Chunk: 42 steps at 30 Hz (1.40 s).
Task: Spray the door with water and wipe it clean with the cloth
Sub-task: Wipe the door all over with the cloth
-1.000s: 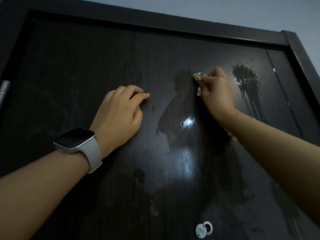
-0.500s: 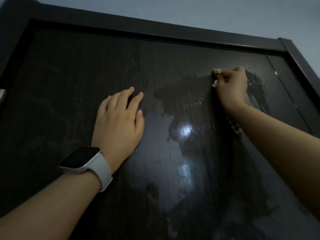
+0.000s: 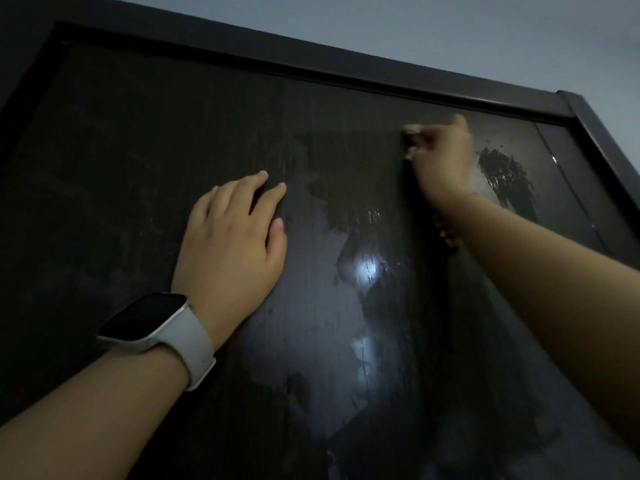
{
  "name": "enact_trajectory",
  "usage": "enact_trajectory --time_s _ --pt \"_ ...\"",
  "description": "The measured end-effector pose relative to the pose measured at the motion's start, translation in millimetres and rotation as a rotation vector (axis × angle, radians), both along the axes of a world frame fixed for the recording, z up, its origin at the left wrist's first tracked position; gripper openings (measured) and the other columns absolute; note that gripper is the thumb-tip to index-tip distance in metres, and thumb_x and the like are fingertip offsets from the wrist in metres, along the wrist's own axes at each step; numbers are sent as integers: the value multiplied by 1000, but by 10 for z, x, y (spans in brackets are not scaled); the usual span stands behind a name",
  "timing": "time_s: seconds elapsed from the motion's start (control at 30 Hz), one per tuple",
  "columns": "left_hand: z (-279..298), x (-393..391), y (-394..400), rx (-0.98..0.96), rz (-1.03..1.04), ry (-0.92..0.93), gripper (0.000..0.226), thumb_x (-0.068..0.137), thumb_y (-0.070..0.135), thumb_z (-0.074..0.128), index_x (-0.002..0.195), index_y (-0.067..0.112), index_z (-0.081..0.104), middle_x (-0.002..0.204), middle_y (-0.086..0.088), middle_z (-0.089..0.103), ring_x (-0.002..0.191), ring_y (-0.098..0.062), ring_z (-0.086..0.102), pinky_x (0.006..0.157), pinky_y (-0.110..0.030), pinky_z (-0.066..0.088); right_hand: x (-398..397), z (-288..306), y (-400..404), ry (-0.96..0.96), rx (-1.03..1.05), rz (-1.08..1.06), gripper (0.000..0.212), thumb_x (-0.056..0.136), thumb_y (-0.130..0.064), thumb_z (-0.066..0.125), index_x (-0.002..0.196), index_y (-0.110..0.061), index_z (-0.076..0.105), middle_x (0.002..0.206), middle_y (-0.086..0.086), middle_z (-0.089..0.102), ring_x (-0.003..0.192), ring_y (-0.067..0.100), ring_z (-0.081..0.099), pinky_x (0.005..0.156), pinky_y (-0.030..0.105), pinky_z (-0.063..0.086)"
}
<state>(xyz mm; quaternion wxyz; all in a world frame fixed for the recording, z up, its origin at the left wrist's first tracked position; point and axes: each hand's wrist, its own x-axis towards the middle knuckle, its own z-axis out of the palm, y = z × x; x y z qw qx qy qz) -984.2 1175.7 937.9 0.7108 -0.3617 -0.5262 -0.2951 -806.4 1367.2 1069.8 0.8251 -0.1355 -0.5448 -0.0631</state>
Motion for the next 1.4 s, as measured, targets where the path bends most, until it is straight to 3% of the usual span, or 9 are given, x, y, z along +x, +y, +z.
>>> enact_trajectory --time_s 0.17,0.3,0.4,0.5,0.67,0.83,0.93,1.17,1.4 --pt "-9 25 24 21 -11 3 49 96 30 35 139 15 52 143 -8 49 130 -26 45 111 -46 32 52 162 -7 109 -136 108 28 91 -6 62 118 -3 67 132 13 46 119 30 47 106 27 37" --pt "-5 12 19 16 -22 11 50 96 31 35 139 16 52 144 -6 49 131 -23 45 112 -44 32 -557 355 -648 -35 48 150 30 87 -8 67 117 -7 68 127 9 49 113 22 50 88 12 34" --pt "-2 0 6 3 -22 15 49 96 32 35 140 18 52 145 -5 47 132 -21 43 111 -43 31 -872 413 -1001 -166 209 167 28 91 -10 64 118 -9 68 124 6 47 113 20 48 97 19 42" --pt "3 -1 7 8 -12 9 50 96 33 34 141 19 51 146 -4 47 132 -21 42 112 -41 31 -823 443 -913 -191 282 130 24 92 -12 63 114 -9 71 118 7 50 109 20 51 85 9 44" --pt "15 3 8 -2 -22 5 49 96 33 35 141 19 50 145 -4 47 132 -22 43 112 -42 30 -87 543 -10 -35 12 53 24 87 -16 65 109 -8 72 121 13 58 109 28 58 99 36 48" --pt "16 -12 19 25 -22 19 49 95 33 36 138 18 53 142 -4 50 129 -22 45 111 -42 31 286 552 384 94 -179 83 26 90 -12 64 113 -3 69 132 11 54 119 32 53 108 36 43" --pt "9 -13 14 34 -21 25 49 95 33 35 138 18 53 142 -4 50 129 -22 45 110 -42 31 67 653 81 105 -139 62 28 95 -9 58 120 3 63 139 16 43 123 33 47 111 33 37" --pt "17 -15 22 21 -21 18 51 94 36 34 138 21 54 142 -1 50 129 -20 44 110 -38 29 -774 771 -843 -122 149 27 31 88 -12 67 119 -7 67 133 12 44 120 30 44 102 32 43" --pt "27 -27 -22 -7 -16 -9 53 94 39 31 141 24 50 145 2 46 132 -18 41 109 -38 30 -425 748 -473 -86 118 23 30 87 -14 69 117 -9 69 128 14 48 117 32 50 103 31 42"
